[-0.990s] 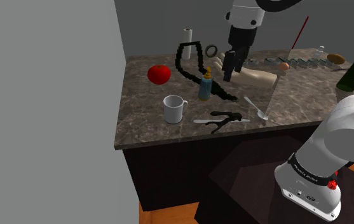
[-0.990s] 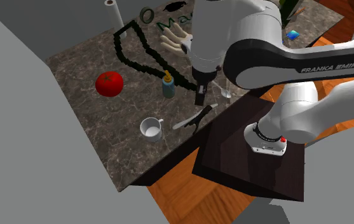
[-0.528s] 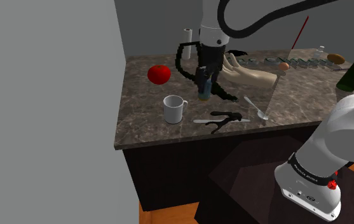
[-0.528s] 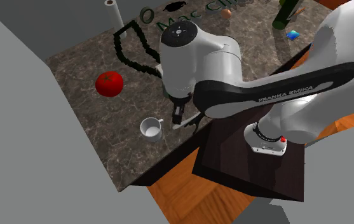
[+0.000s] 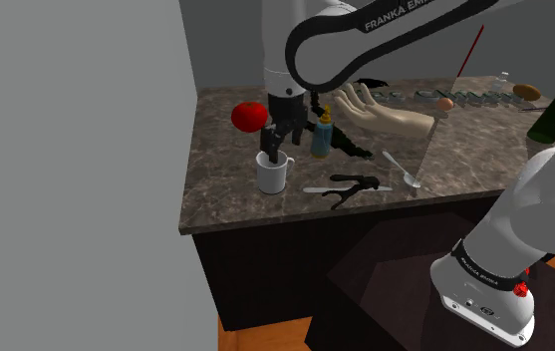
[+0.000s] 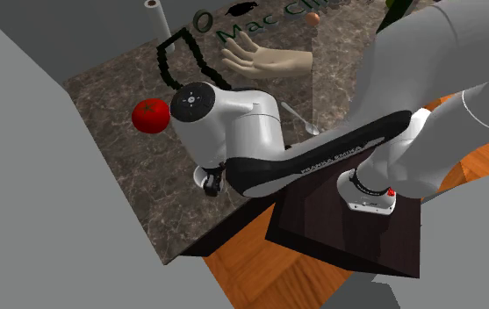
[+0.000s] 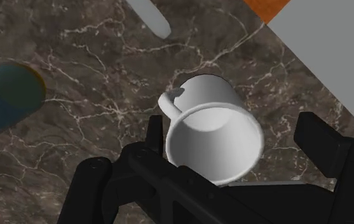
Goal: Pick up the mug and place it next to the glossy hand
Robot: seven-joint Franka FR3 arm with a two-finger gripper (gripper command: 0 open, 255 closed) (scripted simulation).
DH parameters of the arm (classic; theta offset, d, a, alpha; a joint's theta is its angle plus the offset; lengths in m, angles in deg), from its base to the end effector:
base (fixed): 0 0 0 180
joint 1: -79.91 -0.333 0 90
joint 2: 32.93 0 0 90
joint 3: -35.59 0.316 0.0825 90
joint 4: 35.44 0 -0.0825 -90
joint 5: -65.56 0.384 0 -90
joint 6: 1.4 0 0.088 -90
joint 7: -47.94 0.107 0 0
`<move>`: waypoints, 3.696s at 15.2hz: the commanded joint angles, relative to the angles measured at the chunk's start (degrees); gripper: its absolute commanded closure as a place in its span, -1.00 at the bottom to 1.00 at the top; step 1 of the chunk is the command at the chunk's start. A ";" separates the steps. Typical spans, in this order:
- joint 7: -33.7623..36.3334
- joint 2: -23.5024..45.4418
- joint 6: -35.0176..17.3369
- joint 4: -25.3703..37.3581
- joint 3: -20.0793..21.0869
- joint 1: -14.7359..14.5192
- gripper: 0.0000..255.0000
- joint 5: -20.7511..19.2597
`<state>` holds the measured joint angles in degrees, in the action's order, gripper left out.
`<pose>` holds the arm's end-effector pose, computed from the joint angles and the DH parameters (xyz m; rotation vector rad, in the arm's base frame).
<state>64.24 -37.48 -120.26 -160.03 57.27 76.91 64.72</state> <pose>0.4694 0.2171 0.4220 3.0840 0.2349 -0.0154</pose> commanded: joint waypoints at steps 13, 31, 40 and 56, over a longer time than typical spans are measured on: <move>8.40 14.32 -7.98 4.97 1.45 -2.17 -1.00 -8.11; 8.18 13.88 -7.30 5.27 1.52 -2.12 1.00 -7.83; 6.46 10.41 -1.04 8.45 1.87 -1.79 1.00 -5.70; 4.48 6.61 10.56 16.68 1.97 -1.55 1.00 -3.54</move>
<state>68.70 -30.76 -110.37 -143.91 59.20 75.41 61.12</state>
